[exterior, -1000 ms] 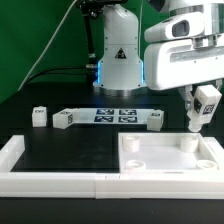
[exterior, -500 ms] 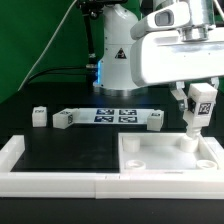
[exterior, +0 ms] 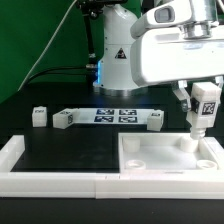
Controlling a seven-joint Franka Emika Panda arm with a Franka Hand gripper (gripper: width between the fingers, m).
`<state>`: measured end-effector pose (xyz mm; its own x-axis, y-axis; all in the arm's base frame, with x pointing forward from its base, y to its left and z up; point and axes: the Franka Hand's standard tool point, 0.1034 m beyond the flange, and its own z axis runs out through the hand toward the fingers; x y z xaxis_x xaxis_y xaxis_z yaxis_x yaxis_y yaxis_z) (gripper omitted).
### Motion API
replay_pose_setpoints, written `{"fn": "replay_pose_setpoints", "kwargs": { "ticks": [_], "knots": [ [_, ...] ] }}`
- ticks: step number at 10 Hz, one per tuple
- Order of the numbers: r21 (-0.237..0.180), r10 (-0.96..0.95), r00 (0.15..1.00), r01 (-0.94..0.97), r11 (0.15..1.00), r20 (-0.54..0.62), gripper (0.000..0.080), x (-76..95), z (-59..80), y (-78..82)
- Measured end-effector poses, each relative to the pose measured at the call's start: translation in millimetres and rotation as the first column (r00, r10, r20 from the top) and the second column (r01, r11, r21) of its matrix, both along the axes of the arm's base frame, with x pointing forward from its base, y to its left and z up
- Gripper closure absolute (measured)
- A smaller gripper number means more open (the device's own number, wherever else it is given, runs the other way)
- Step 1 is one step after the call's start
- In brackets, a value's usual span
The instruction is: Assemble one leg
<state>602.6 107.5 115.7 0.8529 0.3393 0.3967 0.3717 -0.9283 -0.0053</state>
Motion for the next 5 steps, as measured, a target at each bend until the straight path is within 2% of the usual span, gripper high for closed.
{"fn": "replay_pose_setpoints", "kwargs": {
  "ticks": [2,5],
  "knots": [
    [0.008,-0.005,1.000,0.005,1.000,0.013,0.0512,1.8,-4.9,5.3],
    [0.017,-0.005,0.999,0.004,1.000,0.053,0.0512,20.4,-13.4,7.3]
  ]
}}
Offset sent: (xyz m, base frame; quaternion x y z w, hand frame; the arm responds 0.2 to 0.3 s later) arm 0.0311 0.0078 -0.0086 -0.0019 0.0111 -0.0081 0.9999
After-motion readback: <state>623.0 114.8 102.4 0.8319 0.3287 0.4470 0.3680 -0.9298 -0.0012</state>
